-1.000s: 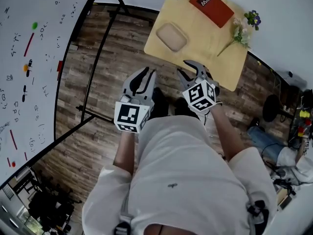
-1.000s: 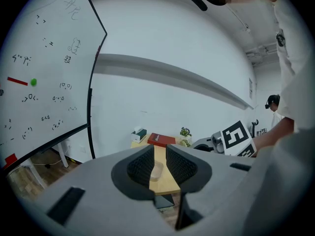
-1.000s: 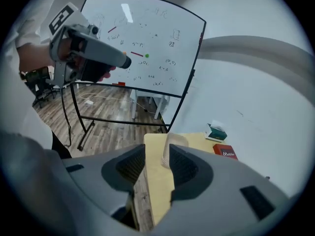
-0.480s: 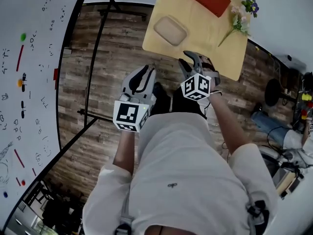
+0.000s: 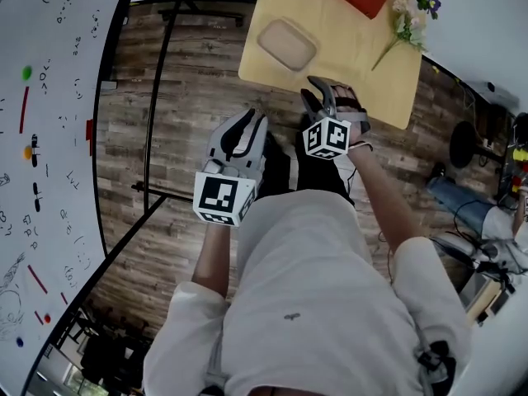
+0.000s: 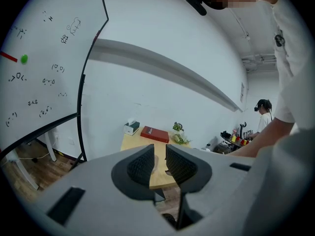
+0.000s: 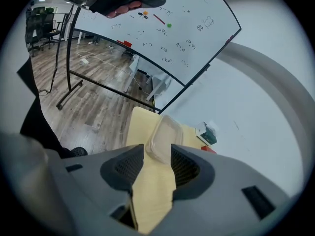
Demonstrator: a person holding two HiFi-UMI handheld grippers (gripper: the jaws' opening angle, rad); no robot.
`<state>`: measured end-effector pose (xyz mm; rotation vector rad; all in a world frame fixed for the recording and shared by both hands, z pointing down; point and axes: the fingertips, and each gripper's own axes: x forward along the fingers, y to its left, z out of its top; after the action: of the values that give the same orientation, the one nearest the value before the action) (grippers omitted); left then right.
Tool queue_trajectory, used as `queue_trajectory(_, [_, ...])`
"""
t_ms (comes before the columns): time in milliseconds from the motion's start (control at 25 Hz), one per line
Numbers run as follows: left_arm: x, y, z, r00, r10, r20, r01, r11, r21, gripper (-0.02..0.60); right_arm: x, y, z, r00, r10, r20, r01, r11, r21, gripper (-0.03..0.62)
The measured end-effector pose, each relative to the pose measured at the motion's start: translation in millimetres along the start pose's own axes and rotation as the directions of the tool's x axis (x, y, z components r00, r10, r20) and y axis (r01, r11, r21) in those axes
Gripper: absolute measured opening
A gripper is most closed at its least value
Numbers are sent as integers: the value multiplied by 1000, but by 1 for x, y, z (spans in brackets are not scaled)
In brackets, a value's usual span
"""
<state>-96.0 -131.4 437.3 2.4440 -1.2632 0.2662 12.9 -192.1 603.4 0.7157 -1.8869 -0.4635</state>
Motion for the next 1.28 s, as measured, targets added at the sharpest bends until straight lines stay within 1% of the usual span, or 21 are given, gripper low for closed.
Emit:
queue_trajectory(240, [3, -3, -12, 1000, -2, -15, 2, 1000, -22, 74, 16, 5, -4, 1000, -19, 0, 19, 999, -47, 191])
queue_trajectory(400, [3, -1, -17, 1000, 7, -16, -8, 999, -36, 74, 27, 7, -4, 999, -47, 7, 47, 995, -85, 193])
queue_trajectory(640, [3, 0, -26, 999, 19, -29, -20, 998, -63, 74, 43, 13, -13, 997, -74, -25, 70, 986, -152, 192])
queue_trajectory(880, [-1, -1, -33, 999, 18, -51, -21, 998, -62, 74, 53, 16, -16, 994, -106, -32, 98, 977, -187, 195])
queue_trajectory(1000, [-1, 1, -35, 998, 23, -60, -27, 998, -62, 74, 59, 16, -19, 991, -129, -31, 121, 973, -195, 198])
queue_trajectory(1280, [-4, 4, -40, 996, 40, -75, -45, 997, -62, 74, 67, 15, -16, 987, -160, -32, 147, 959, -240, 193])
